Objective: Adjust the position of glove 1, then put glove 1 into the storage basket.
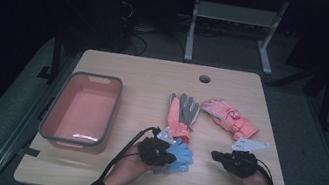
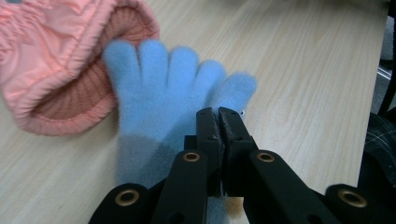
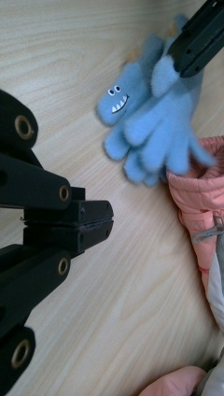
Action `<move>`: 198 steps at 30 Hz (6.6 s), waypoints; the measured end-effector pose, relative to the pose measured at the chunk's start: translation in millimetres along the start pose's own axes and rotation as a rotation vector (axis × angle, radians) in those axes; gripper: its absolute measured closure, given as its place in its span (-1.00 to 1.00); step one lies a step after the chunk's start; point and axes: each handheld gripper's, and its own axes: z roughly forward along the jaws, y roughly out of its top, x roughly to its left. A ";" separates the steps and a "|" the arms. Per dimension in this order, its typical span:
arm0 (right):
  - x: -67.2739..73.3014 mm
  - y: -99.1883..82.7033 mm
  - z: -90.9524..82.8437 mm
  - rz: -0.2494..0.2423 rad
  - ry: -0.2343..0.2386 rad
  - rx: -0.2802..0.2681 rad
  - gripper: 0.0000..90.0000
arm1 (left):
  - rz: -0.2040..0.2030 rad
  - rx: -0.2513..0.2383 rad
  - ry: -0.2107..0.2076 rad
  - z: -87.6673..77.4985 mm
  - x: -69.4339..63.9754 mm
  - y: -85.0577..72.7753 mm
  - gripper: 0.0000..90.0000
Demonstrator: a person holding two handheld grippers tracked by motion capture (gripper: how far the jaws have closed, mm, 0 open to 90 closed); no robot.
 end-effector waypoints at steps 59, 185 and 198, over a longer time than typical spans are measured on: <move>-5.8 -8.9 21.1 0.037 -0.186 0.063 -0.69 | 0.145 0.074 0.040 23.1 8.9 -6.3 0.63; -9.3 -5.9 24.4 0.029 -0.178 0.063 -0.71 | -0.518 -0.021 0.381 -142.5 208.2 -117.1 -0.14; -9.3 -5.9 24.4 0.029 -0.178 0.063 -0.71 | -0.490 -0.084 0.437 -149.6 201.1 -107.4 -0.57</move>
